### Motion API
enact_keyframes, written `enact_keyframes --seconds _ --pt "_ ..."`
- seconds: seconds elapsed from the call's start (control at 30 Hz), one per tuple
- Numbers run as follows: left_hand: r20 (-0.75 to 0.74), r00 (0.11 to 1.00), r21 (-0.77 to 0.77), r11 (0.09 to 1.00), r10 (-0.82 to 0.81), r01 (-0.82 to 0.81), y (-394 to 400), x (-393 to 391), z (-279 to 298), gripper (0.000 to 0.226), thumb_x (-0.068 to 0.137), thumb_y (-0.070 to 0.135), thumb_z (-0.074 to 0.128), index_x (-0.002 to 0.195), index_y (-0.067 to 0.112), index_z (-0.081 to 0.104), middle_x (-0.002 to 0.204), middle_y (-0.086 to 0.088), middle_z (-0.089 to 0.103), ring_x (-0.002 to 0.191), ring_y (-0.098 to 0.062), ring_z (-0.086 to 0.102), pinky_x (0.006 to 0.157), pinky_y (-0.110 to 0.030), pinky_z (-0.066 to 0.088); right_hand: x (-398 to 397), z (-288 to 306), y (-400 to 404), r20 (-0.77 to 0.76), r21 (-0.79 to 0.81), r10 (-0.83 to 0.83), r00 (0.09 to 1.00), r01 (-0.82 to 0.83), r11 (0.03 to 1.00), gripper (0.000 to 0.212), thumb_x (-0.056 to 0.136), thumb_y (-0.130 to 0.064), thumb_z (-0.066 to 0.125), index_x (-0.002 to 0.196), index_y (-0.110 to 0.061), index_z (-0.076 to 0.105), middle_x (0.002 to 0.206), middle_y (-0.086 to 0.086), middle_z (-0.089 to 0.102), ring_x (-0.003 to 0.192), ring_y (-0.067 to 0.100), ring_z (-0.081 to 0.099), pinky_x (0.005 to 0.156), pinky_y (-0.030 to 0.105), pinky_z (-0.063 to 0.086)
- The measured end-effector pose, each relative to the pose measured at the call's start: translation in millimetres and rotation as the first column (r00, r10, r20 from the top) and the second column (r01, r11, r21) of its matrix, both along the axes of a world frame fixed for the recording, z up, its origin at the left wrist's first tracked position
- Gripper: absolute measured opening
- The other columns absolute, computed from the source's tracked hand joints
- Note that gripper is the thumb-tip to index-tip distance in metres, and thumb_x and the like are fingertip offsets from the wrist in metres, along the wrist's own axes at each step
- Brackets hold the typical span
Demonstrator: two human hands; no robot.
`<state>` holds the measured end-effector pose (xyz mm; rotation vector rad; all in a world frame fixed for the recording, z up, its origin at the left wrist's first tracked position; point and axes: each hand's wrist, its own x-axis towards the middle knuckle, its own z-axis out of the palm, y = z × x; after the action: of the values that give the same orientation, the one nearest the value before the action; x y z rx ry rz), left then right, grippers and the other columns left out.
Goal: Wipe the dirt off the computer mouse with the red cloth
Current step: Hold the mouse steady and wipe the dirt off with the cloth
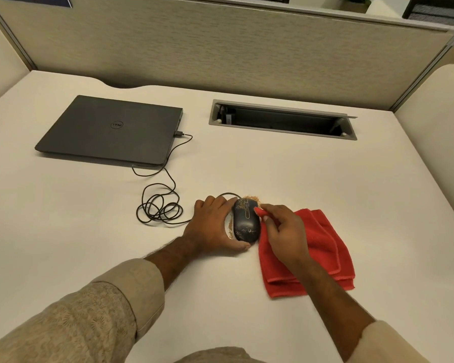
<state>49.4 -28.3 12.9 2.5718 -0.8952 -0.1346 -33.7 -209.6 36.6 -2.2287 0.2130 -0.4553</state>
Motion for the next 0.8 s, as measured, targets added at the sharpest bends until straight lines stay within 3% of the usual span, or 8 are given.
enact_keyframes --seconds 0.2,0.4,0.5,0.67,0.8 --pt "0.004 1.0 0.001 1.0 -0.003 0.003 1.0 -0.4 0.3 0.114 0.051 0.089 0.057 0.145 0.026 0.041 0.124 0.013 0.05 0.111 -0.015 0.043 0.099 -0.036 0.03 2.0 -4.6 2.4 -0.058 -0.013 0.005 0.998 -0.006 1.0 0.029 0.085 0.004 0.059 0.105 -0.012 0.074 0.097 0.0 0.071 0.089 0.005 0.063 0.087 0.016 0.049" --pt "0.003 1.0 0.001 1.0 -0.012 0.012 1.4 1.6 -2.8 0.115 0.051 0.09 0.059 0.145 0.027 0.039 0.124 0.013 0.05 0.11 -0.014 0.042 0.099 -0.037 0.03 -34.5 -7.0 3.5 -0.04 -0.127 0.117 0.992 -0.121 0.984 0.03 0.085 -0.001 0.06 0.105 -0.018 0.074 0.095 -0.009 0.07 0.085 0.009 0.065 0.077 0.041 0.05" --pt "0.006 1.0 0.003 1.0 -0.009 0.009 1.1 1.5 -3.6 0.115 0.05 0.091 0.058 0.144 0.028 0.039 0.124 0.013 0.05 0.11 -0.014 0.042 0.098 -0.038 0.031 -37.4 -4.0 -1.4 -0.054 -0.076 0.175 0.983 -0.179 0.981 0.031 0.085 0.001 0.061 0.104 -0.02 0.075 0.096 -0.012 0.07 0.086 0.003 0.065 0.076 0.034 0.051" --pt "0.011 1.0 -0.005 1.0 -0.003 0.003 0.4 1.1 -2.7 0.112 0.05 0.089 0.059 0.143 0.029 0.041 0.118 0.014 0.05 0.108 -0.014 0.042 0.097 -0.035 0.03 -15.6 2.6 -4.5 -0.029 0.056 0.049 0.998 -0.047 0.997 0.031 0.087 0.003 0.06 0.107 -0.016 0.075 0.095 -0.008 0.067 0.091 -0.001 0.063 0.08 0.01 0.045" --pt "0.018 1.0 -0.03 1.0 0.002 -0.001 0.3 -0.4 -2.3 0.111 0.05 0.088 0.059 0.142 0.028 0.042 0.118 0.014 0.051 0.107 -0.014 0.043 0.097 -0.037 0.031 -7.4 -0.1 4.6 -0.069 0.04 0.034 0.997 -0.032 0.999 0.029 0.088 0.001 0.059 0.107 -0.016 0.074 0.091 -0.009 0.063 0.086 0.002 0.062 0.078 0.017 0.048"
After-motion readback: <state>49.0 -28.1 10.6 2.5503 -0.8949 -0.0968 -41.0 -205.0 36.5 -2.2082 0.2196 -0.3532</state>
